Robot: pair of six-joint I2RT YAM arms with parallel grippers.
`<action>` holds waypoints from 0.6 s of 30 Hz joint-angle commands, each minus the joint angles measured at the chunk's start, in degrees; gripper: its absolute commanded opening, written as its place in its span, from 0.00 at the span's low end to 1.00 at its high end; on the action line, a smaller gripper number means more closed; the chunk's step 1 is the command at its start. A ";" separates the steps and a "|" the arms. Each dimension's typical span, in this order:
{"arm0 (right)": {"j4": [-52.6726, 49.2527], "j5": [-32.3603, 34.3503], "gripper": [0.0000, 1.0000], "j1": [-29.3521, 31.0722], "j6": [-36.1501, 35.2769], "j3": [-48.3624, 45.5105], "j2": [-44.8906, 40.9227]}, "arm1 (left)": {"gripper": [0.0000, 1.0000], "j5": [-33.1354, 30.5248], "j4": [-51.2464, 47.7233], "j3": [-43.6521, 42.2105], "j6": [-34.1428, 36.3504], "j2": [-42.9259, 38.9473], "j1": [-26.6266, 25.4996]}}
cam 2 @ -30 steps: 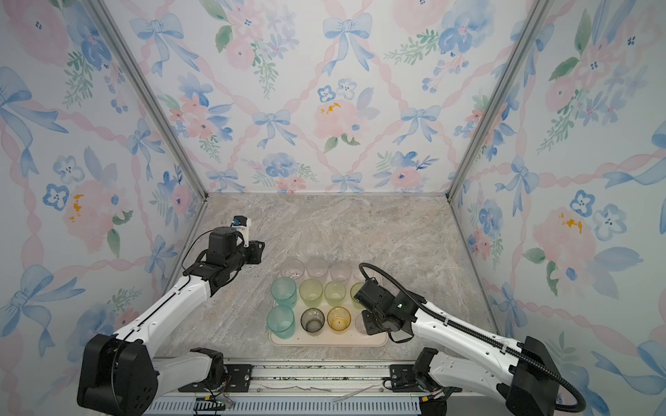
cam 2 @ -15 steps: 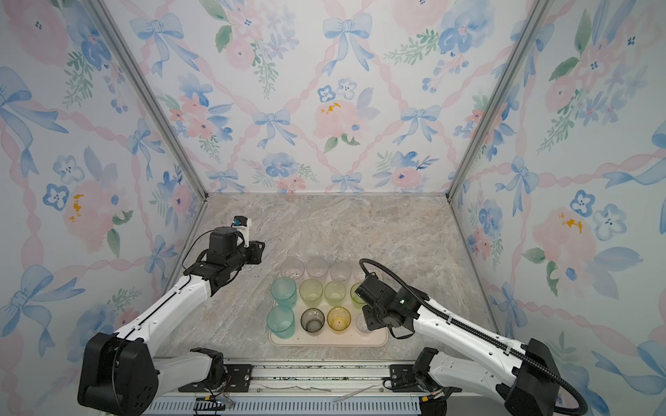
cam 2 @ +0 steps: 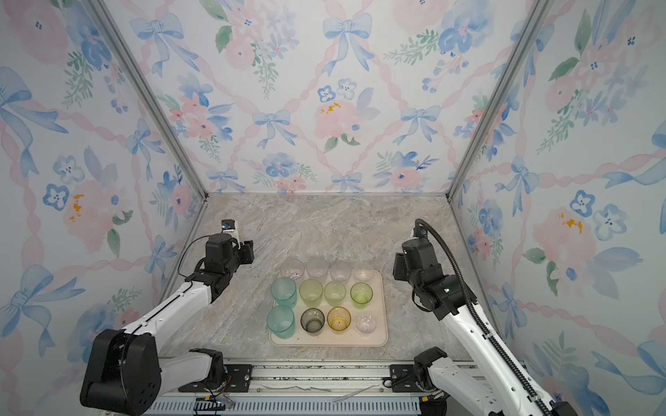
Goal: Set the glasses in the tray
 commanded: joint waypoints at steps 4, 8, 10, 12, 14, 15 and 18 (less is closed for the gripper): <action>14.13 3.26 0.61 -10.00 -5.50 -6.48 -2.27 | 0.58 -9.02 23.10 -10.48 8.58 5.02 0.71; 18.31 0.79 0.62 -16.53 -4.59 -9.53 -0.89 | 0.62 -9.50 43.72 -17.66 10.87 10.90 1.88; 19.28 -1.55 0.62 -18.85 -3.28 -10.33 0.04 | 0.64 -10.72 45.45 -17.25 11.52 11.90 1.91; 20.26 -3.95 0.62 -20.09 -2.74 -10.88 0.98 | 0.65 -10.74 47.91 -17.10 11.58 13.47 2.31; 21.01 -4.81 0.62 -20.43 -3.04 -10.93 2.18 | 0.66 -10.08 48.95 -17.12 11.52 15.42 2.34; 21.12 -4.90 0.62 -20.52 -3.40 -10.76 2.72 | 0.66 -9.94 50.98 -17.57 11.58 16.51 2.36; 21.36 -4.55 0.62 -20.64 -4.10 -10.43 4.23 | 0.68 -9.67 54.21 -19.45 11.53 16.79 2.43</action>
